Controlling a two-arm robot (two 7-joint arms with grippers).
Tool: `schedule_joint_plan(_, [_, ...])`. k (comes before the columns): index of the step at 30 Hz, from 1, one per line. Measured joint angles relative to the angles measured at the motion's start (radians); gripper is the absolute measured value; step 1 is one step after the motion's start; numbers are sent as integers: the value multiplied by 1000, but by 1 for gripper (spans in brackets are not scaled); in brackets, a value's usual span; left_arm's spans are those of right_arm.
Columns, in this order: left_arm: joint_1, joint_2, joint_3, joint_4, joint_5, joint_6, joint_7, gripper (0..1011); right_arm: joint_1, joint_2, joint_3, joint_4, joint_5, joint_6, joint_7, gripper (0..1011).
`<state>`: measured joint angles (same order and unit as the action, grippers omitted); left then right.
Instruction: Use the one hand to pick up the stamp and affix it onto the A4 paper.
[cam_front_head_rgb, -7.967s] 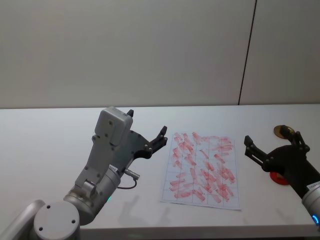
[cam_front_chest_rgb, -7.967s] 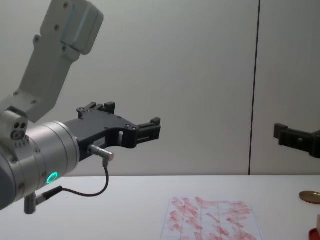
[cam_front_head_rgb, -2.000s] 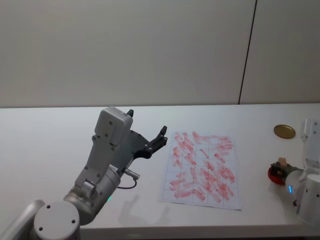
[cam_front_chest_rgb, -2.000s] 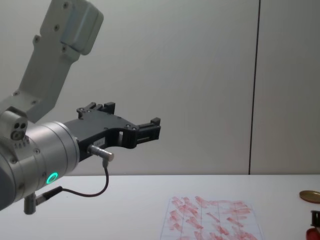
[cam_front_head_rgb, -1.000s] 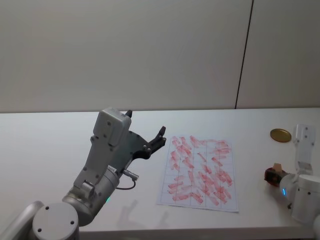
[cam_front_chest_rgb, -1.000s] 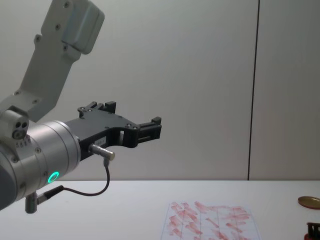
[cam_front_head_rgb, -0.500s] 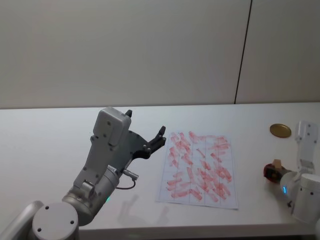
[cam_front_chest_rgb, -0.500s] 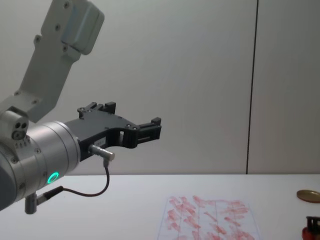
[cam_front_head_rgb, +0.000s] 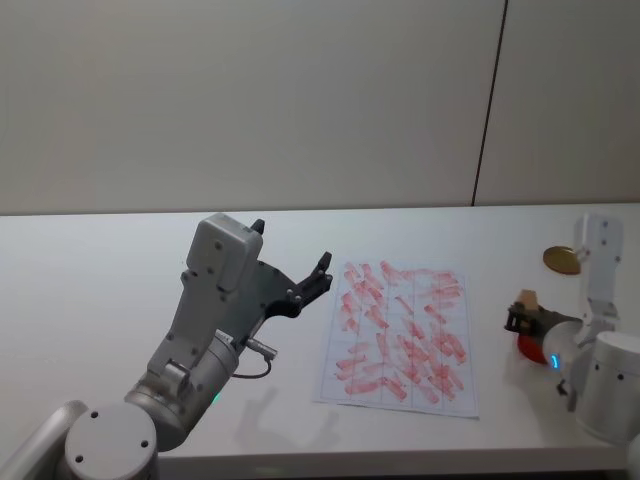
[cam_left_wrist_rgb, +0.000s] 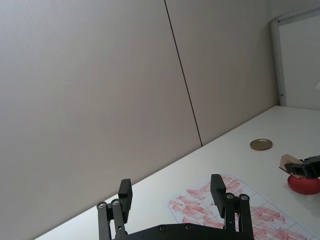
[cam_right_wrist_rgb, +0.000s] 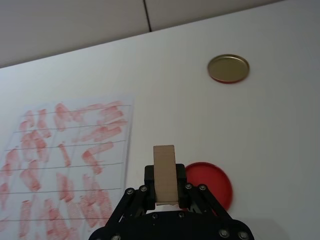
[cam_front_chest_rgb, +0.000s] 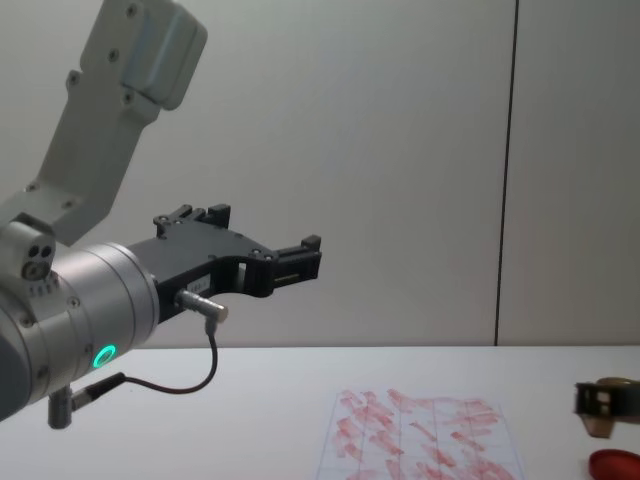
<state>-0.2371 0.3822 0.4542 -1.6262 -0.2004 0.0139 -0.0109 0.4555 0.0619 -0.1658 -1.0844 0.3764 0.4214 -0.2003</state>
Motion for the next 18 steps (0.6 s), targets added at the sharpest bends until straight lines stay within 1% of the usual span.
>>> schedule_joint_plan(4, [0,0,0,0,0,0,0,993,-10,-5,-11,-26,-6,8,11,221])
schedule_joint_plan(10, [0,0,0,0,0,0,0,993,-27,-21,-42,-55,-25,26,35,220])
schedule_joint_plan(14, [0,0,0,0,0,0,0,993,-32,-35,-64,-55,-40,38,51,220])
schedule_joint_plan(18, [0,0,0,0,0,0,0,993,-32,-52,-90,-36,-60,48,66,221])
